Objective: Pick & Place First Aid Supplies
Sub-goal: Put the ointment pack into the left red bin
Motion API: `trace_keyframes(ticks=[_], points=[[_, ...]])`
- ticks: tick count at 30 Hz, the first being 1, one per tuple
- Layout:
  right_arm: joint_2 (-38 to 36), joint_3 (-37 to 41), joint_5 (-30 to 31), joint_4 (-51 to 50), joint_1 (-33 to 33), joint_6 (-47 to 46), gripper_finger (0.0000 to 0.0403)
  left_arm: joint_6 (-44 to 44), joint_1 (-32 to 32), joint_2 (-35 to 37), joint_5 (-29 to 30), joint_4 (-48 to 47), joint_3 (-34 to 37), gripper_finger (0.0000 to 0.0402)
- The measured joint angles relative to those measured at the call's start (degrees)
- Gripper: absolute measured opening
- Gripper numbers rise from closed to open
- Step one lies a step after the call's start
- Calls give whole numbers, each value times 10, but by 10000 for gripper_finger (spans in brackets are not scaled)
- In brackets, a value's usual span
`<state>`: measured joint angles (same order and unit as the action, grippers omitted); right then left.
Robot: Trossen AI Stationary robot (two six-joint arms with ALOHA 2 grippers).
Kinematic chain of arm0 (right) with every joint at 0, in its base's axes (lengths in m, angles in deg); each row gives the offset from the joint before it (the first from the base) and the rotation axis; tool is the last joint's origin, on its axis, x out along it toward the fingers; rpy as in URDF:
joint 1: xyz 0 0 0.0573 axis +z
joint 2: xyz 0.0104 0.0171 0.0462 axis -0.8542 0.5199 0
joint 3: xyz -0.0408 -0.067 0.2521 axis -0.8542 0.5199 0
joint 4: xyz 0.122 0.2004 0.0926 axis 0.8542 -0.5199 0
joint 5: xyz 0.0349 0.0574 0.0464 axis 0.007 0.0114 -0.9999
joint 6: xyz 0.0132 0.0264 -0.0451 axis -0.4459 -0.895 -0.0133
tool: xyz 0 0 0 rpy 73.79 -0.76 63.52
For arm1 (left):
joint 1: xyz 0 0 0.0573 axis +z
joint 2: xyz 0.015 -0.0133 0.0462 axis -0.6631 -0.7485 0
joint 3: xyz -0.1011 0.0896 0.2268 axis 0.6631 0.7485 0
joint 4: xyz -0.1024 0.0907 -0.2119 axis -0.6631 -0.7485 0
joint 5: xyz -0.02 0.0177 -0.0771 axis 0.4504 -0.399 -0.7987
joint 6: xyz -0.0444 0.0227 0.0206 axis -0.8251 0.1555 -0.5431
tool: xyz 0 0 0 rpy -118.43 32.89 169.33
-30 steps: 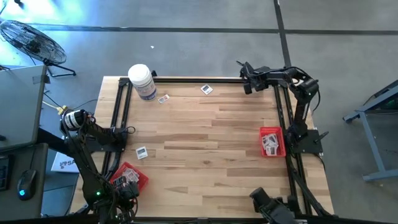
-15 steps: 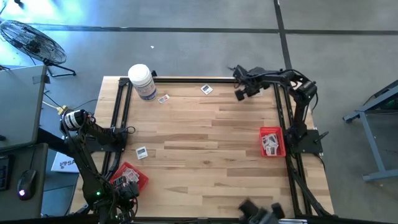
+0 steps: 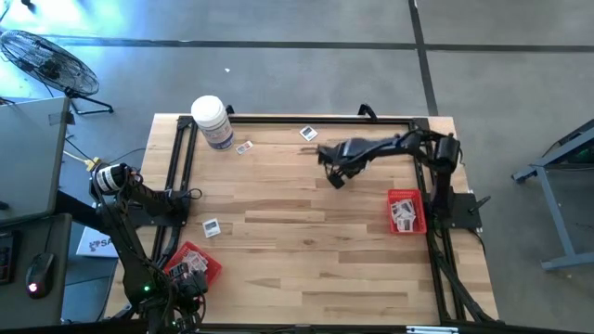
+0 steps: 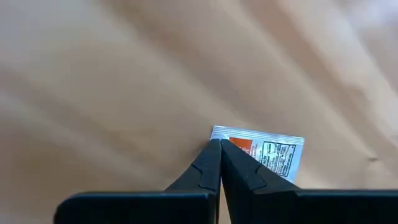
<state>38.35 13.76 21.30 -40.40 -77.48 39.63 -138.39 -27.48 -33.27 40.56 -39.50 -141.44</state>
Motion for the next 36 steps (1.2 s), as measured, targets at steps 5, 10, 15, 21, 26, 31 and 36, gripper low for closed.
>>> trace_keyframes(ticks=[5,10,15,21,26,31,36], points=[[2,-10,14,25,74,-20,3,0,0,0,0,0,0,111],[3,-21,-28,118,123,-9,3,35,9,0,63,-6,0,111],[5,-46,-48,185,170,23,1,81,30,0,86,-5,0,111],[4,-79,-6,192,215,58,4,84,63,1,141,-5,0,111],[3,-74,77,153,232,31,2,167,108,1,265,-5,0,111],[3,-35,127,133,211,-28,3,275,168,1,384,-5,0,111],[3,11,134,161,186,-63,2,373,233,1,414,-3,0,111]])
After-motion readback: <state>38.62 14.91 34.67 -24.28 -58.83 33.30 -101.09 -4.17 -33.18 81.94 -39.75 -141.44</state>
